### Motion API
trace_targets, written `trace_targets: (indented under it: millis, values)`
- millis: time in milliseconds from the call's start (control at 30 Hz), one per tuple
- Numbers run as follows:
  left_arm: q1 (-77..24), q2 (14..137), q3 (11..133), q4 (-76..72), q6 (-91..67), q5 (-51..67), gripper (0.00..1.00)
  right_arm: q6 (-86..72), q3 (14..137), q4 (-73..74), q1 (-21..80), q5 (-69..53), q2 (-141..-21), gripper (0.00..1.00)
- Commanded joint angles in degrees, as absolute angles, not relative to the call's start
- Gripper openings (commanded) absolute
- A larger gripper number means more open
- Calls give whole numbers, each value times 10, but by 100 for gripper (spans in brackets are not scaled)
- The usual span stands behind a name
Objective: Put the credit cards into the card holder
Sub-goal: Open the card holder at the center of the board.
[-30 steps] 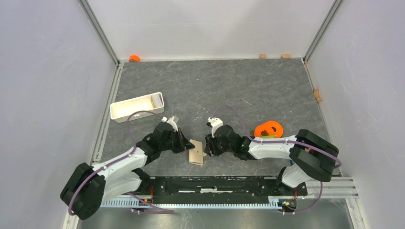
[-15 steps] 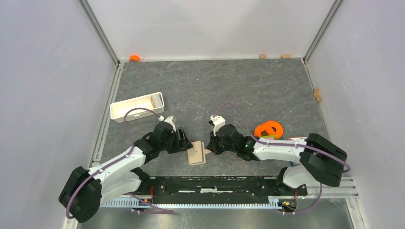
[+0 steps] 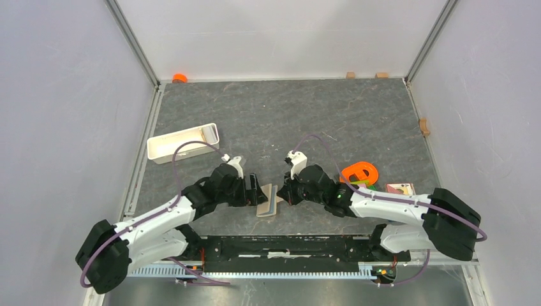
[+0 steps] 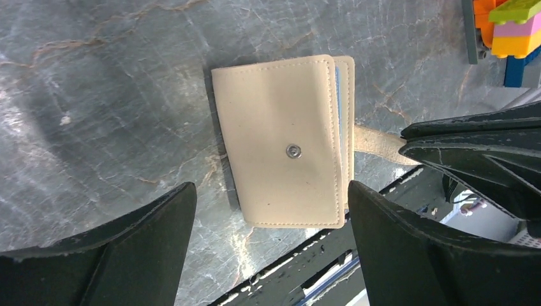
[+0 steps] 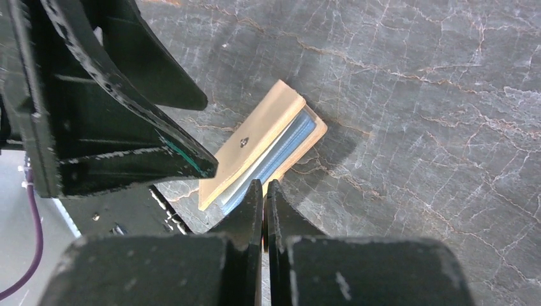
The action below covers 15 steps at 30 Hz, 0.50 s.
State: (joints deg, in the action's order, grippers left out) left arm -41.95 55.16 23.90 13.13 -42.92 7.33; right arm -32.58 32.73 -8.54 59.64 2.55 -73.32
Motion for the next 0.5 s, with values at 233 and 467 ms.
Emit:
trace_targets:
  millis: [233, 467]
  values:
    - [-484, 625, 306, 114, -398, 36, 95, -330, 327, -88, 604, 35, -700, 0]
    - [-509, 653, 327, 157, -388, -30, 91, -329, 324, -83, 605, 43, -693, 0]
